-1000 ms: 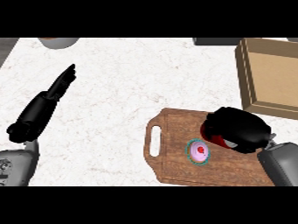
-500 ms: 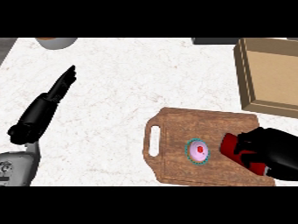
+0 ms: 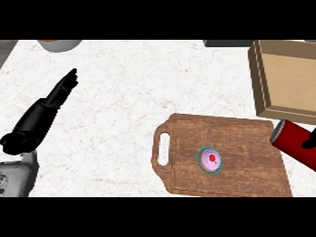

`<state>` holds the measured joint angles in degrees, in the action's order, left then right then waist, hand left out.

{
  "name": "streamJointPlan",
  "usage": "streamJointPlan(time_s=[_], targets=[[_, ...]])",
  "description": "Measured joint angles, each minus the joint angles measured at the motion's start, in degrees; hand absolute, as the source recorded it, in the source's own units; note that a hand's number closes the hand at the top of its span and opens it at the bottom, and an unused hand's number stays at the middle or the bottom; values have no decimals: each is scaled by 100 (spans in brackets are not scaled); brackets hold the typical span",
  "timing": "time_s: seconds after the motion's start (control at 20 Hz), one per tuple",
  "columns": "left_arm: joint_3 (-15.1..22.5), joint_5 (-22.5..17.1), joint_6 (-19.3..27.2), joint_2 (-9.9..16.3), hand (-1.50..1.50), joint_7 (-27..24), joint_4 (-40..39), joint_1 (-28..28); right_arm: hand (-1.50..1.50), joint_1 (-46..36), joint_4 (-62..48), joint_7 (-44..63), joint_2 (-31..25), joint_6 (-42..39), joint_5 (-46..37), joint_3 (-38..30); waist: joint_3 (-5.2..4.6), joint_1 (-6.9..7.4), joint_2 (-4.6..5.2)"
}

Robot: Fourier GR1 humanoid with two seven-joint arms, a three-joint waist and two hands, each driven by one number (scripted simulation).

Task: Pick the can from the cutting board and place it in the cardboard box

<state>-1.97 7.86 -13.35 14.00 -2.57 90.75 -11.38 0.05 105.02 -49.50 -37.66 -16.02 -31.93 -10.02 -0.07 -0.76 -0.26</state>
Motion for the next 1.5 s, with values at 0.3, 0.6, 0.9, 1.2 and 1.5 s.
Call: streamJointPlan(time_s=[0.3,0.6,0.9,1.2,1.5], targets=[[16,-3,-34,-43,0,41,-108,-138,150,-839,-656,1367,-50,-701,1037,-742,0,83,27],[86,62,-41,-119,0,-35,-145,-179,150,-2260,-2151,2173,-334,-929,1214,-949,3,190,49],[103,53,-93,-150,0,-9,-82,-222,150,-3311,-3903,1736,-714,-501,394,-607,9,270,78],[123,110,-101,-161,0,-120,-211,-345,150,-3846,-5320,1243,-1234,-655,-504,61,12,373,135],[150,103,-139,-186,0,-122,-203,-382,150,-4249,-6638,662,-1486,-392,-1272,663,23,481,168]])
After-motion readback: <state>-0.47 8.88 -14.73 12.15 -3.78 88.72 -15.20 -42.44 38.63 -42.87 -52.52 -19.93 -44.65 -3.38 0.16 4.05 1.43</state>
